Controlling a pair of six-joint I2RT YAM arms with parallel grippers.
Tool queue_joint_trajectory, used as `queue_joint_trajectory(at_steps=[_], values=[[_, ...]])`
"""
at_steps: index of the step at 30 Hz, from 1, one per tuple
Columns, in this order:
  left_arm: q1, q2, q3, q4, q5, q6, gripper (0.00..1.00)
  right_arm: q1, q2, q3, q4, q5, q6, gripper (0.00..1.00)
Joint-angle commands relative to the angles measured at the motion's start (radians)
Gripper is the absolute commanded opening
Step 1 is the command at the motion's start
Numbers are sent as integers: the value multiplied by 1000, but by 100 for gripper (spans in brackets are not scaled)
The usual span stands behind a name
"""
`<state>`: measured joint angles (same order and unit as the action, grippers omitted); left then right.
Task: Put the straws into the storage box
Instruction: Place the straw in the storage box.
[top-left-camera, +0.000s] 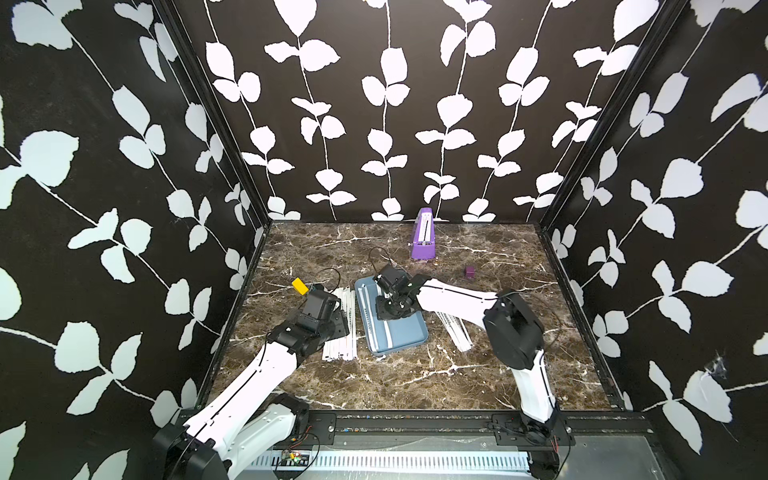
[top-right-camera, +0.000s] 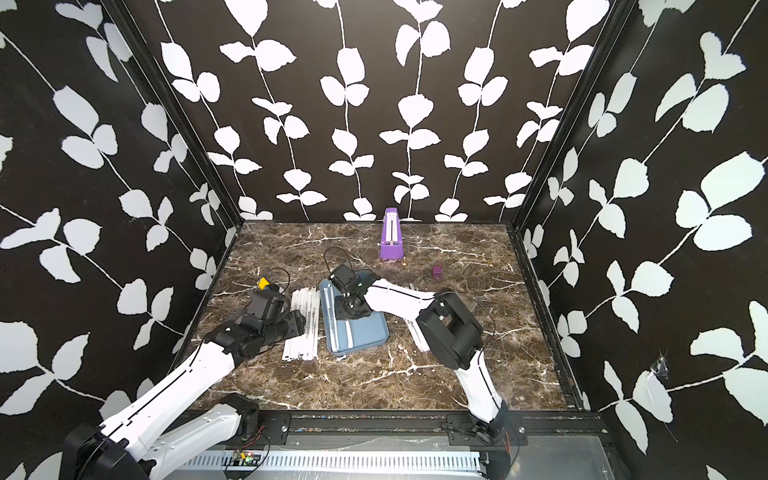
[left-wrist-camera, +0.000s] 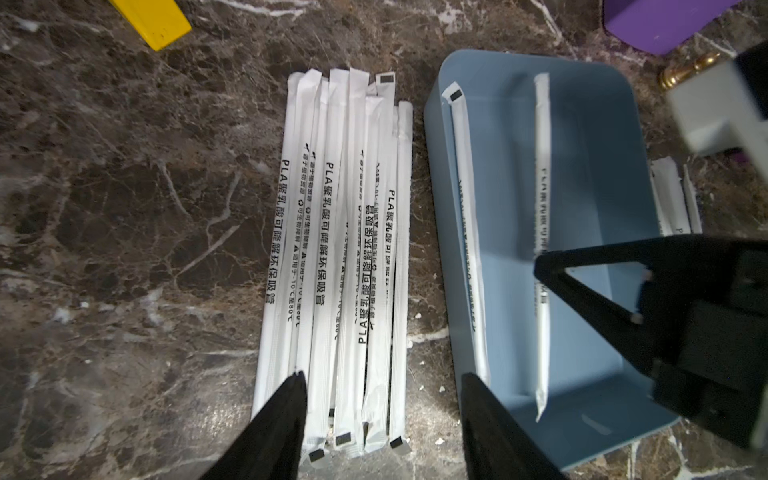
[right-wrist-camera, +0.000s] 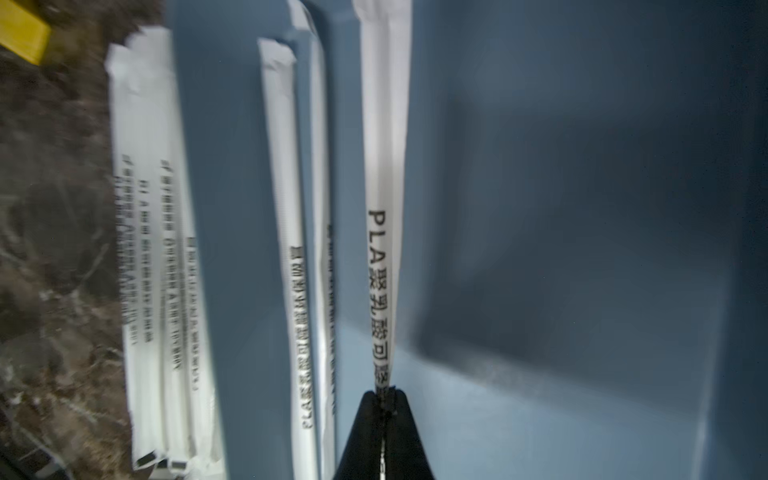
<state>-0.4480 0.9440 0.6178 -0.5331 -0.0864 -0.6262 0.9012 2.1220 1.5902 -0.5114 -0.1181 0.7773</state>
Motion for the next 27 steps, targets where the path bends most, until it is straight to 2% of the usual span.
queue_joint_trajectory(at_steps=[1, 18, 27], values=[[5, -2, -19, 39, 31, -2, 61, 9, 25, 70, -15, -24, 35, 6], [5, -13, -30, 50, 33, 2, 60, 29, 124, 126, -25, -14, 79, 6], [5, -13, -33, 57, 39, -2, 59, 30, 145, 149, -47, 0, 70, 15]])
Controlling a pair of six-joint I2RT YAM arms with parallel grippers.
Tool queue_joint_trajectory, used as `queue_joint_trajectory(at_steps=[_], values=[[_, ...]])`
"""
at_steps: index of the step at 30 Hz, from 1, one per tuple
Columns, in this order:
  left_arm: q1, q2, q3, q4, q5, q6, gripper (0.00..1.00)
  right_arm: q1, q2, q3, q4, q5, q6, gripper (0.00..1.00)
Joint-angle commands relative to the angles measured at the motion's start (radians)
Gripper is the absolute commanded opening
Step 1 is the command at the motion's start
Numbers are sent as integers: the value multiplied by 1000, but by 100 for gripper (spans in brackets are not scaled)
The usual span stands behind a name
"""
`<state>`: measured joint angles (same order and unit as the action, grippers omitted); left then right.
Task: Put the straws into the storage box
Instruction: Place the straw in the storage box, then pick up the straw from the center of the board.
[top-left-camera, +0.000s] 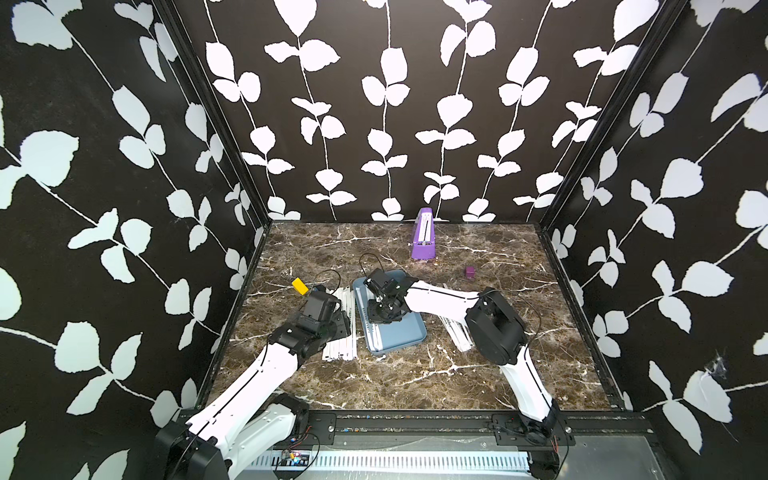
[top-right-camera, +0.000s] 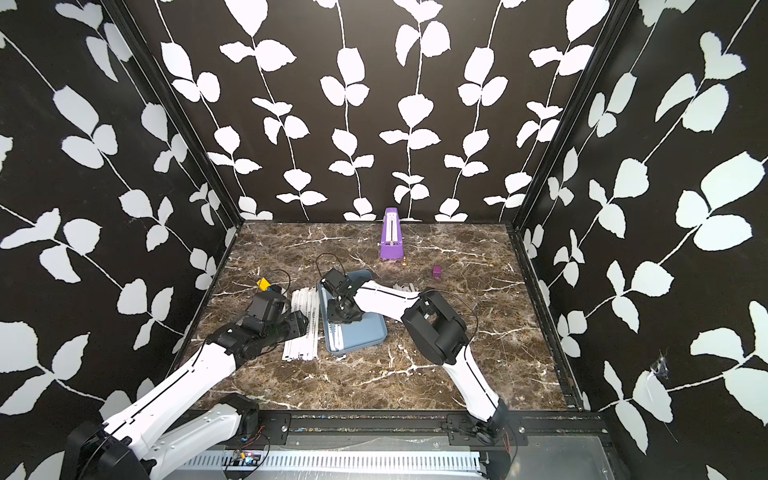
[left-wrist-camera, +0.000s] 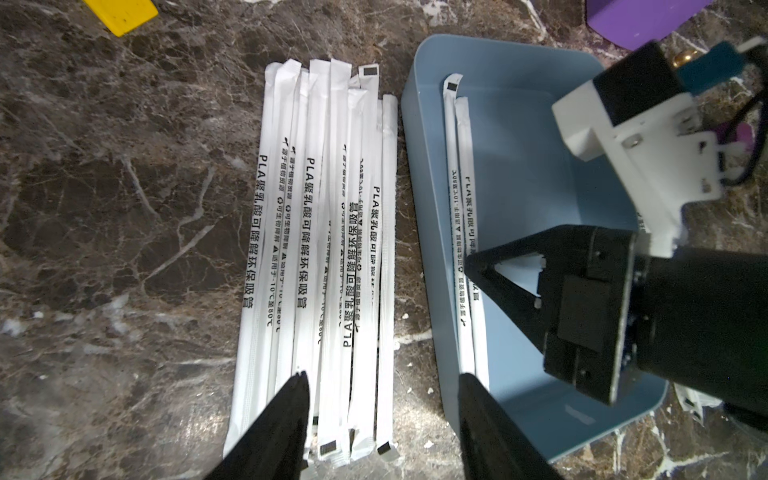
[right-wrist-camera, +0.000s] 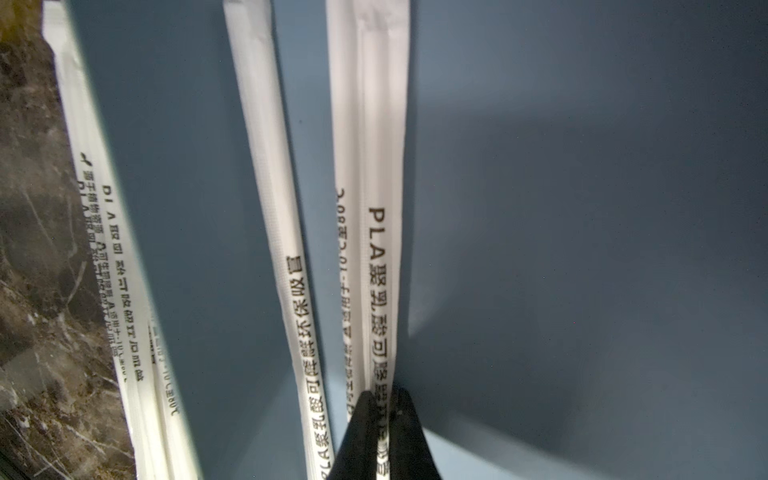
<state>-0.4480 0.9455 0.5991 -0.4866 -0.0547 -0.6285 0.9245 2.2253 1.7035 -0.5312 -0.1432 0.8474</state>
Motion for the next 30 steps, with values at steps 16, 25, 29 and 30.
queue_joint_trajectory(at_steps=[16, 25, 29, 30], values=[[30, 40, 64, -134, -51, 110, 49, -5, -195, 12, -111, 130, -105, 37], [236, 190, 85, -110, 10, 187, 37, -13, -392, -217, -82, 191, -151, 38], [236, 283, 124, -104, 17, 218, 33, -15, -426, -283, -59, 191, -136, 38], [236, 297, 123, -100, -5, 225, 32, -15, -432, -292, -55, 187, -133, 38]])
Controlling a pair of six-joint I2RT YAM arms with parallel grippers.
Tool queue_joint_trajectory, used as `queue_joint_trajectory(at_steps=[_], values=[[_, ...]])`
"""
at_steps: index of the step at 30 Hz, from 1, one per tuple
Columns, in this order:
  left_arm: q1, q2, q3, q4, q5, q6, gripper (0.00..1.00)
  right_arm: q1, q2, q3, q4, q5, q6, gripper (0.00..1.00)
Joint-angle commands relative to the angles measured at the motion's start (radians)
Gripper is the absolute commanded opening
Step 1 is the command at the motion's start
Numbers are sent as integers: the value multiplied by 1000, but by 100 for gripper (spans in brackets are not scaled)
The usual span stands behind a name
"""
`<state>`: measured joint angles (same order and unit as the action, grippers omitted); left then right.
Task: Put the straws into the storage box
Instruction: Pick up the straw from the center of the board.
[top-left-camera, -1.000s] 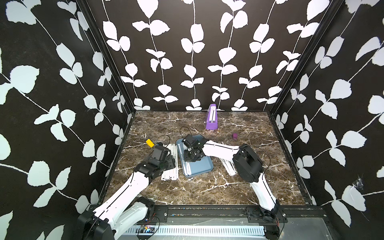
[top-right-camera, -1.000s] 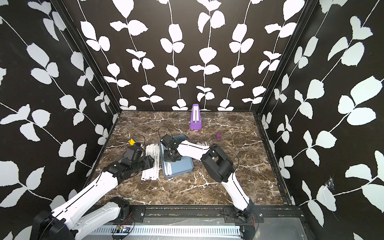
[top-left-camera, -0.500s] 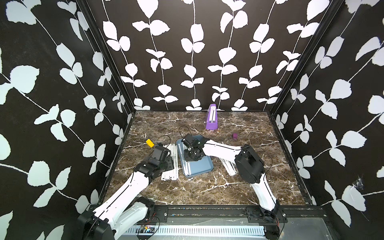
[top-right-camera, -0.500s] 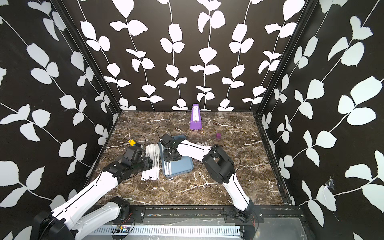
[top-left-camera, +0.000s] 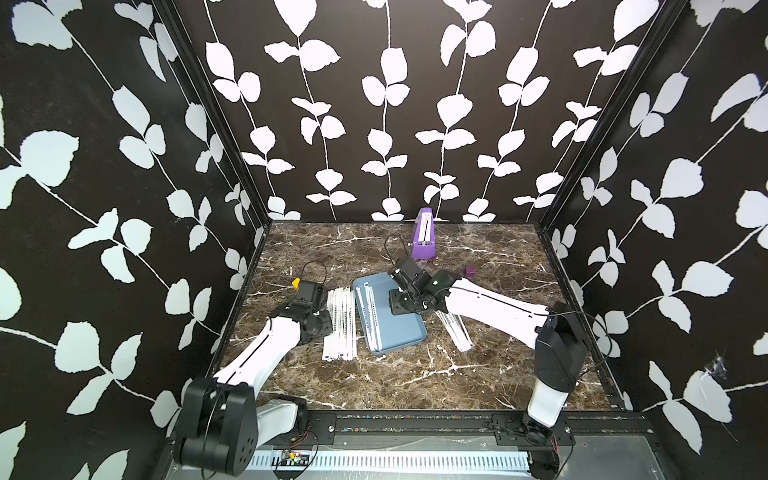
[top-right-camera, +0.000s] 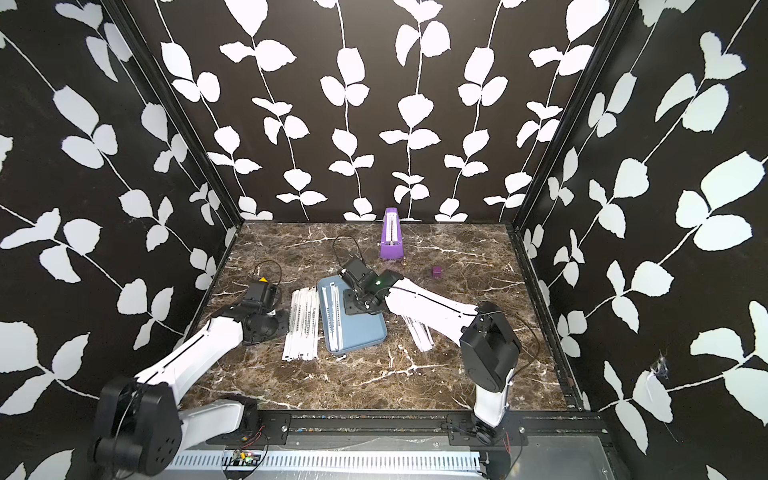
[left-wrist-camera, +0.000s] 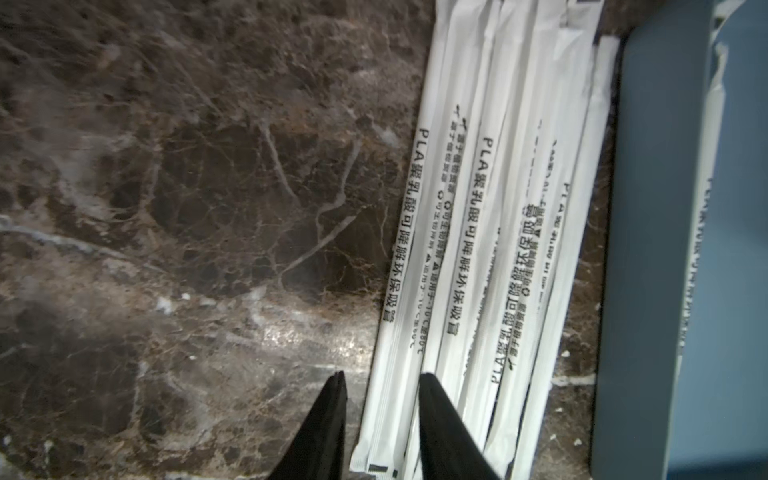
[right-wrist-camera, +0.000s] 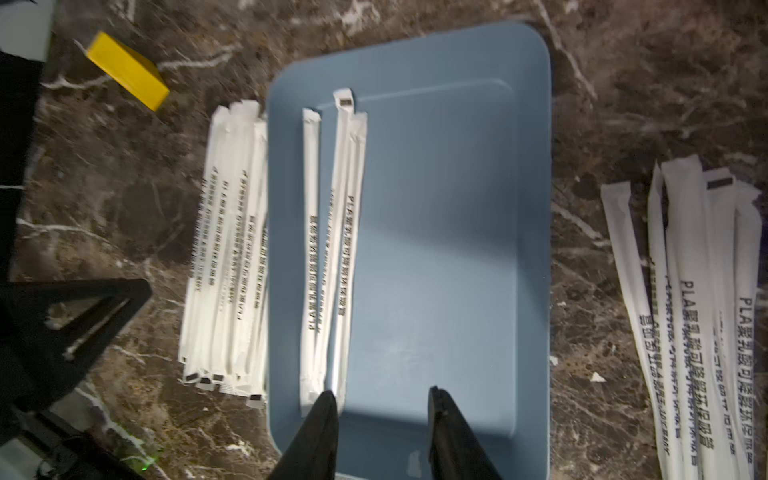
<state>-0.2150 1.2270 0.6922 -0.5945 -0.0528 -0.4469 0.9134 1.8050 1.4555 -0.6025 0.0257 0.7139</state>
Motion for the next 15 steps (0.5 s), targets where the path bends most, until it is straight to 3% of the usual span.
queue_joint_trajectory(at_steps=[1, 15], values=[[3, 25, 31, 7, -28, 46, 32, -4, -12, -51, 23, 15, 2, 37], [2, 170, 36, 79, -22, 63, 27, -5, -5, -47, 32, -23, -17, 36]])
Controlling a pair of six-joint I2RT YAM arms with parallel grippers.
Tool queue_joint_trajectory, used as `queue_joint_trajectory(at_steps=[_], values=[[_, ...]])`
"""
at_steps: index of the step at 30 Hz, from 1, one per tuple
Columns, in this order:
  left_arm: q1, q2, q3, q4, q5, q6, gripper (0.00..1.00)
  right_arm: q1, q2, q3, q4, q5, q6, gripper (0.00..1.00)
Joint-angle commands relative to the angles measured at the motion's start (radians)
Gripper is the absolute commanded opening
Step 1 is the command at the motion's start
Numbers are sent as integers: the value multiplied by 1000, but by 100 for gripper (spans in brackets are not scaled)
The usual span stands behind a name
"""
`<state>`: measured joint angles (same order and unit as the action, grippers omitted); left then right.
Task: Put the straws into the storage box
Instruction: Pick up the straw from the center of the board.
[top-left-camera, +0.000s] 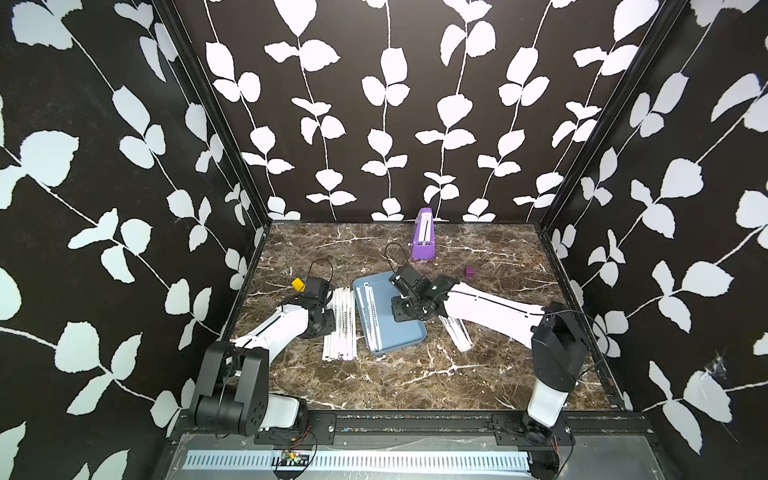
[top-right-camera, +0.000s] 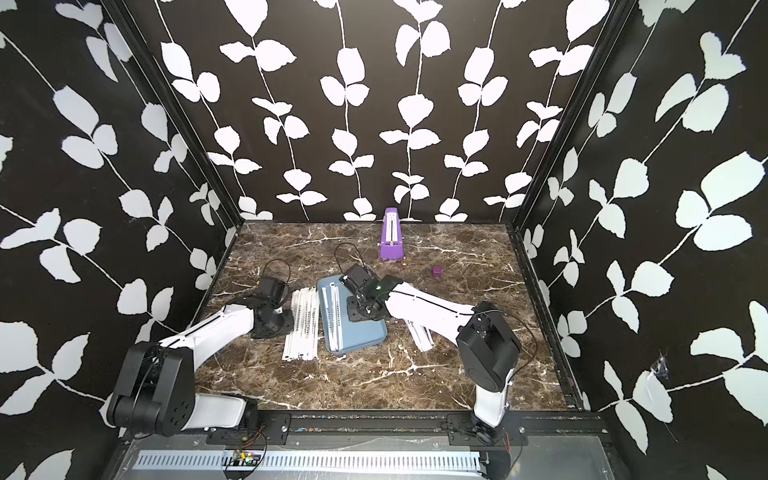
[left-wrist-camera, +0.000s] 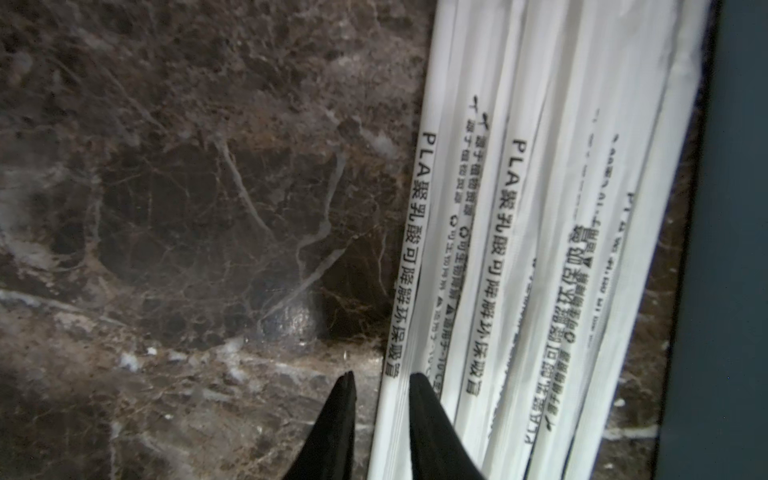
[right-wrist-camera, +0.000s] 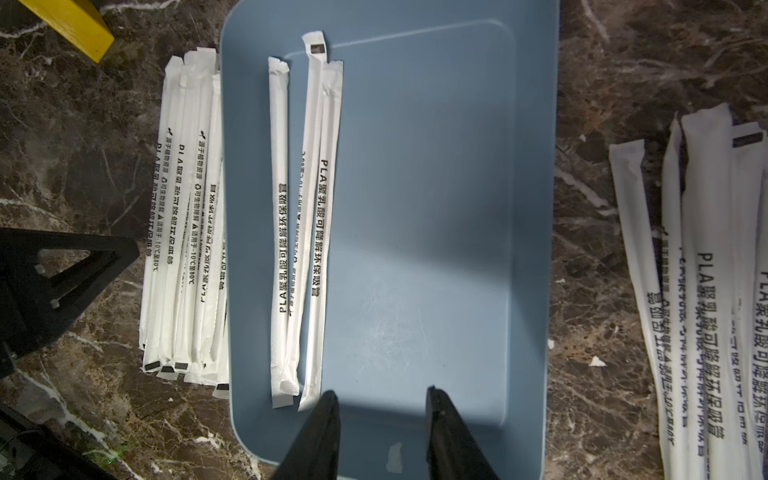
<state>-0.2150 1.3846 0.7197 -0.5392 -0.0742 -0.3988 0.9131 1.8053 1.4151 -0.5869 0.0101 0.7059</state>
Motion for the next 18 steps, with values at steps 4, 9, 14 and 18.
queue_joint_trajectory(at_steps=[4, 9, 14, 18], values=[[2, 52, 7, 39, 2, 20, 26, -6, -1, -10, 24, -13, -5, 36], [3, 110, 1, 61, -1, 17, 21, -5, -2, -18, 33, -13, 1, 36], [3, 123, 1, 42, -23, -2, 12, -5, -4, -17, 38, -13, 4, 36], [3, 91, 10, 8, -48, -3, 7, -6, -1, -9, 40, -13, 3, 36]])
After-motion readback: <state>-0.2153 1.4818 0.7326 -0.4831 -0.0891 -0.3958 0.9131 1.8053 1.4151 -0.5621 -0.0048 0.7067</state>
